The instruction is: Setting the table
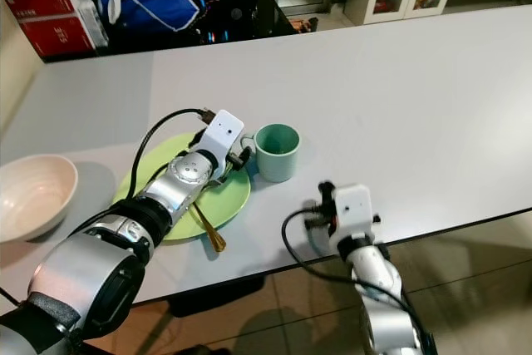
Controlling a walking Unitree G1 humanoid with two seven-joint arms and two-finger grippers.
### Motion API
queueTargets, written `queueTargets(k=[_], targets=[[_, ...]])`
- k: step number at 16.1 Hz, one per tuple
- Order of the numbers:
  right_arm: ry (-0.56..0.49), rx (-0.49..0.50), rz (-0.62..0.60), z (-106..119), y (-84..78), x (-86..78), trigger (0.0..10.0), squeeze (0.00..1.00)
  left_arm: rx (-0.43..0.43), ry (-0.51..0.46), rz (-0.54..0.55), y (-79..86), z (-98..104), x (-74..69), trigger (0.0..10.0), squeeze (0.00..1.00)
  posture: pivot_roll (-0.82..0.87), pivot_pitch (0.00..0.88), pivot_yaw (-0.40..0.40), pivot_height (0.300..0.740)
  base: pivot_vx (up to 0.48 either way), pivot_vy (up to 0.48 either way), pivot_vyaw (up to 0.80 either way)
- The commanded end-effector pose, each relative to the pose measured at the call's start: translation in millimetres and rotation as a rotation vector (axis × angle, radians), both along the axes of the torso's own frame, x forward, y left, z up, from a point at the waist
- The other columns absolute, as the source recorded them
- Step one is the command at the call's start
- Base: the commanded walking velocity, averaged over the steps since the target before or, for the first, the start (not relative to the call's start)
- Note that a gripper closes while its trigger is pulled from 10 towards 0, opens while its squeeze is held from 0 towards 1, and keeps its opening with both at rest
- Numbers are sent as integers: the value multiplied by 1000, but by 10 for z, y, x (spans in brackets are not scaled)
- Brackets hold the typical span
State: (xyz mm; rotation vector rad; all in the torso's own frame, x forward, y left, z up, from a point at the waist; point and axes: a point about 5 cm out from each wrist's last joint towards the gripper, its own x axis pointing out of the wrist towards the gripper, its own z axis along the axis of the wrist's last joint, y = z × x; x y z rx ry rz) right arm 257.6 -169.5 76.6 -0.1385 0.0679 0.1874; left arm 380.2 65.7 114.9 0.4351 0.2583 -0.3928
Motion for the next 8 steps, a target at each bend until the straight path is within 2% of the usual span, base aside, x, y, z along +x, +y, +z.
queueTargets(k=[1, 4, 6, 8], targets=[[17, 18, -20, 2, -72, 20, 10000, 0, 11, -9, 16, 28, 78, 48, 10000, 1000, -134, 0, 19, 740, 0, 0, 0], [25, 14, -38, 35, -214, 99, 10000, 0, -2, -17, 8, -48, 129, 58, 10000, 1000, -119, 0, 8, 740, 0, 0, 0], [16, 15, -42, 56, -199, 139, 10000, 0, 8, -13, 0, -46, 121, 55, 10000, 1000, -112, 0, 21, 740, 0, 0, 0], [-1, 33, -40, 57, -78, 152, 10000, 0, 19, -3, -28, -54, 103, 44, 10000, 1000, -103, 0, 62, 740, 0, 0, 0]])
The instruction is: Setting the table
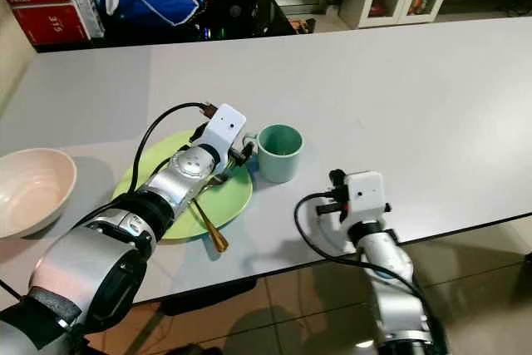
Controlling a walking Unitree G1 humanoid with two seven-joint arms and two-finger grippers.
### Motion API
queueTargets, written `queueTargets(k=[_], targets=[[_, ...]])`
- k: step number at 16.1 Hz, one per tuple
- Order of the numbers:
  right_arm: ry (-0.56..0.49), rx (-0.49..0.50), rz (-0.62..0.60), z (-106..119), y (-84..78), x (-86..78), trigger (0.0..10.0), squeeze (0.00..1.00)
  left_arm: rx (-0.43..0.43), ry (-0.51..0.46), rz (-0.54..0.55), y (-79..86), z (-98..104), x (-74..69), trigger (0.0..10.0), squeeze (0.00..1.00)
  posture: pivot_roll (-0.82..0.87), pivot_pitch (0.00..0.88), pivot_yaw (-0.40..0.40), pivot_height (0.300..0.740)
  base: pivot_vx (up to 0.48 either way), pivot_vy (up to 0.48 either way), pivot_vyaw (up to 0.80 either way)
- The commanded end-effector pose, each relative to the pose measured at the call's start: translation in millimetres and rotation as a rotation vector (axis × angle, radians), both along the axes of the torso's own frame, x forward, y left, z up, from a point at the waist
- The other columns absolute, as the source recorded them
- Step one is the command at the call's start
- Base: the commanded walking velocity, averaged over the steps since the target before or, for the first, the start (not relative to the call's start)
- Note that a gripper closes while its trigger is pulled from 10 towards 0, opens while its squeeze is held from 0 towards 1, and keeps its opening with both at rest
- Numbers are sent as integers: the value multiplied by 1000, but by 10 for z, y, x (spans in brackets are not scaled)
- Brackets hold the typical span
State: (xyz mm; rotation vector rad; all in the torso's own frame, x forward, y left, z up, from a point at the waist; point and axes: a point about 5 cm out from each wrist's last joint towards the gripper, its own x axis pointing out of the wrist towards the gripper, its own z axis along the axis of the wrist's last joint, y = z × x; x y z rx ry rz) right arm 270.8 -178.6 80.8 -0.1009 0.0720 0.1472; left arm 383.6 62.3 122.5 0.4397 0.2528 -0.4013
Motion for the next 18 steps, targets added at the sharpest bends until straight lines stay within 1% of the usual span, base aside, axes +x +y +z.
queueTargets(k=[1, 5, 8, 11, 14, 15, 16, 17, 18], targets=[[-10, 7, 1, 10, 55, 25, 10000, 0, 24, 1, -24, -19, 22, 7, 10000, 1000, -101, 0, 73, 740, 0, 0, 0], [19, 23, -5, -118, 97, -18, 10000, 0, 20, 8, -9, 23, -11, 0, 10000, 1000, -95, 0, 82, 740, 0, 0, 0], [23, 25, 0, -118, 115, -39, 10000, 0, 13, 11, -14, 5, -19, -8, 10000, 1000, -106, 0, 83, 740, 0, 0, 0], [10, 10, -7, -88, 54, -20, 10000, 0, -6, -13, -27, -52, 80, 25, 10000, 1000, -128, 0, 85, 740, 0, 0, 0], [4, 11, -12, -79, 54, -19, 10000, 0, -12, -65, -37, -82, 244, 85, 10000, 1000, -122, 0, 84, 740, 0, 0, 0], [6, 13, -11, -92, 65, -25, 10000, 0, 20, -94, -40, -78, 293, 104, 10000, 910, -119, 0, 86, 740, 0, 0, 0], [8, 20, -12, -93, 88, -25, 10000, 0, 33, -122, -46, -61, 364, 131, 10000, 0, -113, 0, 88, 740, 0, 0, 0], [8, 20, -10, -93, 95, -25, 10000, 0, 32, -126, -46, -55, 377, 136, 10000, 0, -113, 0, 88, 740, 0, 0, 0], [11, 24, -3, -103, 124, -28, 10000, 0, 43, -153, -38, -10, 441, 166, 10000, 0, -100, 0, 88, 740, 0, 0, 0]])
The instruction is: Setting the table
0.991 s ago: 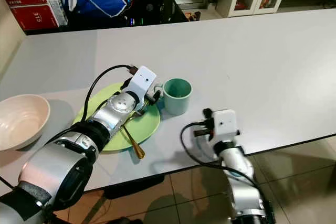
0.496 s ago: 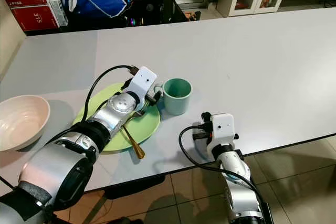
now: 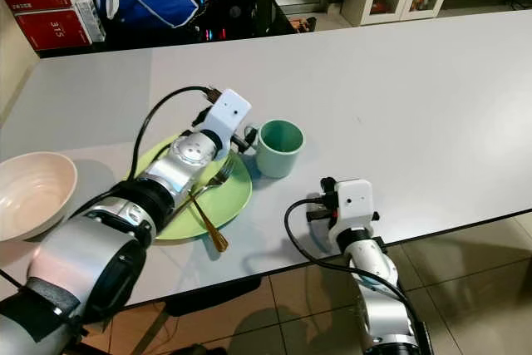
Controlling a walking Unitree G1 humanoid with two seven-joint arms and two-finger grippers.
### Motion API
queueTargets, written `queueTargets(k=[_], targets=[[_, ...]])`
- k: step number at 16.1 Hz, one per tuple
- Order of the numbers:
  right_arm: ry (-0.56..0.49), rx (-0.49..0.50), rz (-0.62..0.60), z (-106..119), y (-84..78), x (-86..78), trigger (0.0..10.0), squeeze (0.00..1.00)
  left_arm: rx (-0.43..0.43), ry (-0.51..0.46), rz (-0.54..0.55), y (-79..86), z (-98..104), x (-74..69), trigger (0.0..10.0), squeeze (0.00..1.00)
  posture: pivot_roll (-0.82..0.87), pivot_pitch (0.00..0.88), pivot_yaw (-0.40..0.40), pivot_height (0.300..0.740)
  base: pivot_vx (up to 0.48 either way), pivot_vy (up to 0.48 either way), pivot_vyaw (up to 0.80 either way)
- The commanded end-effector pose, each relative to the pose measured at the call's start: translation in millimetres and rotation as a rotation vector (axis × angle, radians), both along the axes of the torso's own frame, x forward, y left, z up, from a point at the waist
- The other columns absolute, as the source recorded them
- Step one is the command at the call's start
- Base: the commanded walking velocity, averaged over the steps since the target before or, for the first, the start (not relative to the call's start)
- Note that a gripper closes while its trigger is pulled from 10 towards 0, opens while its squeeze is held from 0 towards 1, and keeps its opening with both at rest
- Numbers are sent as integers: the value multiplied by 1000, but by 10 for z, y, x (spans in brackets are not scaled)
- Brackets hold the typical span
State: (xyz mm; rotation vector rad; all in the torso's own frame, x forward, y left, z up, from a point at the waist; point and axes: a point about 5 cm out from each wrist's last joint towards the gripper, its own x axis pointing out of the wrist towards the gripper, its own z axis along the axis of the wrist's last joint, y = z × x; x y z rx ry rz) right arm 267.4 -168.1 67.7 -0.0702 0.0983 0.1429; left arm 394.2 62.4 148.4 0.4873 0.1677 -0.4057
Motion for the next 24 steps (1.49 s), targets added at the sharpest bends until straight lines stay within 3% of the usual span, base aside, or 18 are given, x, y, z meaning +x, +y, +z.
queueTargets(k=[1, 6, 8, 12, 15, 18, 24], targets=[[-14, -2, 10, 18, 44, 4, 10000, 0, 13, -90, 9, 50, 262, 96, 10000, 0, -95, 0, 84, 740, 0, 0, 0], [0, 6, 40, -27, 141, -14, 10000, 0, -11, -200, 120, 376, 625, 235, 10000, 0, -80, 0, 88, 740, 0, 0, 0], [7, 6, 40, -48, 132, -19, 10000, 0, -27, -218, 130, 431, 725, 260, 10000, 0, -80, 0, 89, 740, 0, 0, 0], [8, 4, 31, -54, 118, -16, 10000, 0, -18, -194, 93, 330, 621, 227, 10000, 0, -93, 0, 96, 740, 0, 0, 0], [16, 1, 33, -78, 114, -53, 10000, 0, -35, -202, 81, 288, 664, 230, 10000, 0, -89, 0, 93, 740, 0, 0, 0], [12, 6, 45, -61, 157, -45, 10000, 0, -131, -206, 117, 381, 753, 252, 10000, 0, -73, 0, 82, 740, 0, 0, 0], [2, 8, 61, -27, 176, -1, 10000, 0, -180, -257, 170, 910, 829, 223, 10000, 0, -32, 0, 70, 740, 0, 0, 0]])
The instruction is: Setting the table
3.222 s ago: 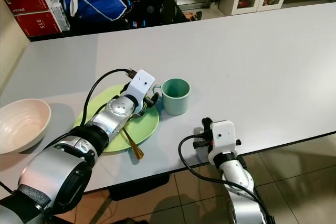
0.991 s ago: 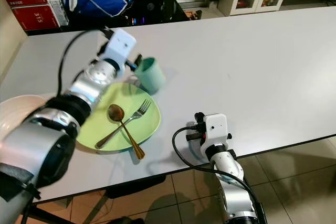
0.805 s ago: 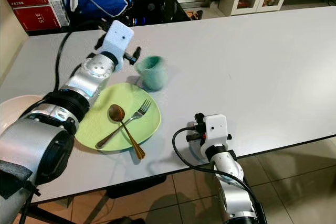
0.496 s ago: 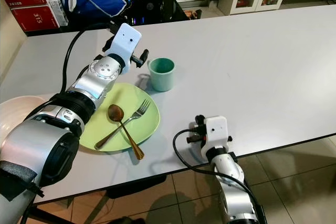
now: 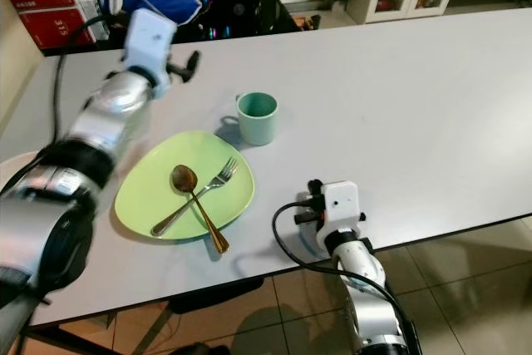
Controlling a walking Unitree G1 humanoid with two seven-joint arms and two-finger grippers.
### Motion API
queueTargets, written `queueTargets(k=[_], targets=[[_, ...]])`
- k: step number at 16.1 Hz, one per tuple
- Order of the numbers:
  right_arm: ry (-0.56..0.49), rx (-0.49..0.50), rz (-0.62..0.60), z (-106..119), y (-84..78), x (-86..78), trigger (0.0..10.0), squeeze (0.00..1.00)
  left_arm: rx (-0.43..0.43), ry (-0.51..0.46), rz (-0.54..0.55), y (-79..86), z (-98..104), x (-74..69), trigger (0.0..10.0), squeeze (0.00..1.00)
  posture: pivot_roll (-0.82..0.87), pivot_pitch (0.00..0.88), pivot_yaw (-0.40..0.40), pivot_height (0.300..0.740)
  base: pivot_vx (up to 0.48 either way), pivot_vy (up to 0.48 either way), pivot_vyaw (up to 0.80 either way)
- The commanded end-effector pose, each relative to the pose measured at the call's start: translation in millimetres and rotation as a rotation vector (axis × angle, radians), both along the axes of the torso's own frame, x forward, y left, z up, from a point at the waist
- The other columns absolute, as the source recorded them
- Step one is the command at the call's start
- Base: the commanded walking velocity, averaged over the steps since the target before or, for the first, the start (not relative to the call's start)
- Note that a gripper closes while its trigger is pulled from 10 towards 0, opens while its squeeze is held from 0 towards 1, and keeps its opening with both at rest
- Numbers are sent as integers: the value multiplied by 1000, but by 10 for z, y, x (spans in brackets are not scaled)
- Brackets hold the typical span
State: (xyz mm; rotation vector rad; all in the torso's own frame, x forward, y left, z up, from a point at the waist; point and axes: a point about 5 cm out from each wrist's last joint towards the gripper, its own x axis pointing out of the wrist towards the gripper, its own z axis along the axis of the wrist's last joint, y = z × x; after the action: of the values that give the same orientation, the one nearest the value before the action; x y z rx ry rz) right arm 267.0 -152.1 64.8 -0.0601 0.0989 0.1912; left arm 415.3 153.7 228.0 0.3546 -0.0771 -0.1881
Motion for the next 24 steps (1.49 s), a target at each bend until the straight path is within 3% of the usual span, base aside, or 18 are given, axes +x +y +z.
queueTargets(k=[1, 3, 4, 5, 7, 8, 10, 12, 14, 17, 18, 20, 22, 24], targets=[[-4, -3, 13, 8, 14, 9, 10000, 0, -14, 0, -8, 89, 2, -24, 10000, 0, -22, 0, 68, 740, 0, 0, 0], [-10, -4, 11, 18, 5, 23, 10000, 0, -6, -4, -38, 277, -82, -139, 10000, 0, 4, 0, 66, 740, 0, 0, 0], [-18, -3, 13, 33, 5, 59, 10000, 0, -31, 21, -81, 471, -236, -346, 10000, 0, 28, 0, 59, 740, 0, 0, 0], [-21, -3, 17, 40, 6, 85, 10000, 0, -51, 32, -98, 565, -325, -504, 10000, 0, 37, 0, 51, 740, 0, 0, 0], [-20, -4, 18, 42, 2, 97, 10000, 0, -80, 33, -95, 599, -362, -603, 10000, 0, 44, 0, 47, 740, 0, 0, 0], [-20, -9, 24, 40, -6, 110, 10000, 0, -182, 3, -124, 536, -344, -796, 10000, 0, 54, 0, 43, 740, 0, 0, 0], [-19, -10, 26, 39, -9, 113, 10000, 0, -222, -11, -138, 501, -322, -868, 10000, 0, 54, 0, 43, 740, 0, 0, 0], [-26, -9, 32, 37, -31, 131, 10000, 0, -331, -74, -218, 173, -215, -1171, 10000, 0, 65, 0, 32, 740, 0, 0, 0], [-30, -10, 33, 39, -30, 137, 10000, 0, -337, -69, -258, 12, -284, -1282, 10000, 0, 60, 0, 31, 740, 0, 0, 0], [-42, -5, 27, 65, -40, 144, 10000, 0, -313, 23, -251, -43, -575, -1423, 10000, 0, 54, 0, 32, 740, 0, 0, 0], [-51, -6, 21, 83, -60, 145, 10000, 0, -325, 107, -209, -30, -864, -1551, 10000, 0, 41, 0, 31, 740, 0, 0, 0], [-54, -9, 20, 79, -72, 143, 10000, 0, -325, 122, -181, -9, -909, -1621, 10000, 0, 41, 0, 30, 740, 0, 0, 0], [-54, -14, 22, 72, -79, 141, 10000, 0, -382, 91, -175, -11, -793, -1676, 10000, 0, 42, 0, 29, 740, 0, 0, 0], [-53, -13, 23, 71, -67, 158, 10000, 0, -342, 74, -193, -41, -745, -1692, 10000, 0, 50, 0, 28, 740, 0, 0, 0]])
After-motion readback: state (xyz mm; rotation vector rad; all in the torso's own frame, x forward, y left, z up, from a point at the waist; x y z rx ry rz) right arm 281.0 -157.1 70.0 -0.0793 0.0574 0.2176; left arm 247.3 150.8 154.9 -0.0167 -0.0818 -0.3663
